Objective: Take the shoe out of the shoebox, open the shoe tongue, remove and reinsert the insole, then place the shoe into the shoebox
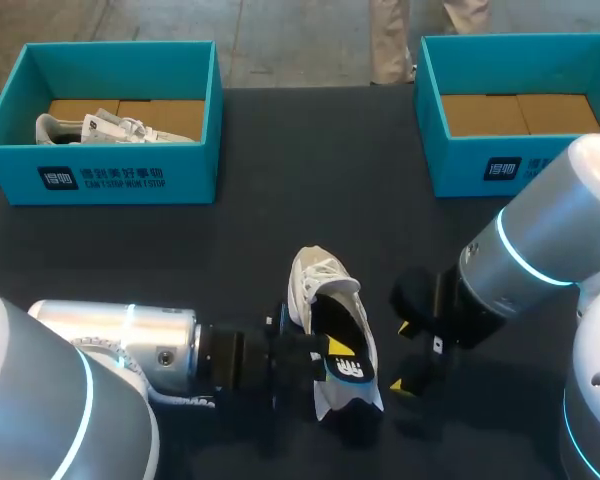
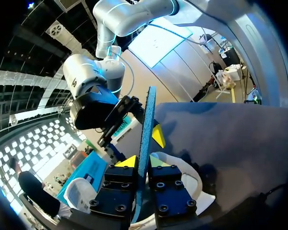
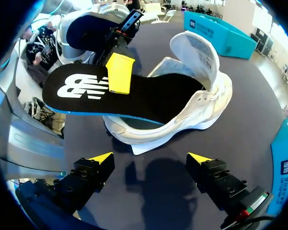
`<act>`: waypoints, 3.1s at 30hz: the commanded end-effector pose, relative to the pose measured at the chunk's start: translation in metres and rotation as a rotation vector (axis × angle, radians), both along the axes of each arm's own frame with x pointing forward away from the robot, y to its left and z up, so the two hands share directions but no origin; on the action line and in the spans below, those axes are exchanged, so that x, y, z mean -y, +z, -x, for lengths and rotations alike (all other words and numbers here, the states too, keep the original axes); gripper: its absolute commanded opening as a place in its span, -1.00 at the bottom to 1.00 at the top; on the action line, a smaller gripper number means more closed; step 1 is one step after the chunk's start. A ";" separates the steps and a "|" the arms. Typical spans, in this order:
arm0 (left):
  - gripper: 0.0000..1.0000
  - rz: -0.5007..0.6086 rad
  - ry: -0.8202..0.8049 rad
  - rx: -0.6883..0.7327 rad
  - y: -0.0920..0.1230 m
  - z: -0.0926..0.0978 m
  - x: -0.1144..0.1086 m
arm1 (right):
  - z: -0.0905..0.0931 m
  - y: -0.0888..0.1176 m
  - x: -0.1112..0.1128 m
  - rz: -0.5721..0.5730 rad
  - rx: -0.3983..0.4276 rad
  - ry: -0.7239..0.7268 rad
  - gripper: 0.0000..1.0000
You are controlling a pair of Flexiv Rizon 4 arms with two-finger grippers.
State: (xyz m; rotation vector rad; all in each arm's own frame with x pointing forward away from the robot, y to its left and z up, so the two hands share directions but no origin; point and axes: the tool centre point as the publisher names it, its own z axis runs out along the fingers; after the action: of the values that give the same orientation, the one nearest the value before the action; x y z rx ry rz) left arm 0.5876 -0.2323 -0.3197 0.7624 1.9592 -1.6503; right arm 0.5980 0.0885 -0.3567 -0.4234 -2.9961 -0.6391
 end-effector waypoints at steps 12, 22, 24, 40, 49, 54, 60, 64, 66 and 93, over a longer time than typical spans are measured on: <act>-1.00 -0.029 0.014 0.063 -0.005 -0.001 0.001 | 0.001 0.000 -0.001 0.003 0.002 -0.002 1.00; -1.00 -0.063 0.069 0.065 -0.015 -0.019 -0.002 | 0.001 0.000 -0.001 0.003 0.002 -0.002 1.00; -1.00 -0.067 0.071 0.060 -0.017 -0.023 -0.002 | 0.001 0.000 -0.001 0.003 0.002 -0.002 1.00; -0.48 -0.055 0.034 0.034 -0.006 -0.010 -0.007 | 0.001 0.000 -0.001 0.003 0.002 -0.002 1.00; -0.82 -0.055 0.022 0.066 0.001 -0.002 -0.009 | 0.001 0.000 -0.001 0.003 0.002 -0.002 1.00; -1.00 -0.060 0.016 0.077 0.000 -0.001 -0.007 | 0.001 0.000 -0.001 0.003 0.002 -0.002 1.00; -1.00 -0.079 0.028 0.111 -0.011 -0.009 -0.005 | 0.001 0.000 -0.001 0.003 0.002 -0.002 1.00; -1.00 -0.086 0.043 0.116 -0.018 -0.020 -0.005 | 0.001 0.000 -0.001 0.003 0.002 -0.002 1.00; -1.00 -0.087 0.046 0.115 -0.022 -0.025 -0.006 | 0.001 0.000 -0.001 0.003 0.002 -0.002 1.00; -0.51 -0.071 0.003 0.120 -0.010 -0.008 -0.008 | 0.001 0.000 -0.001 0.003 0.002 -0.002 1.00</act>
State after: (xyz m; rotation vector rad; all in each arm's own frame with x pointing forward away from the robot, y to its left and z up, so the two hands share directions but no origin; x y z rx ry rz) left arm 0.6010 -0.2316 -0.3329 0.8672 1.9469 -1.5034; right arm 0.5980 0.0885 -0.3567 -0.4234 -2.9961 -0.6391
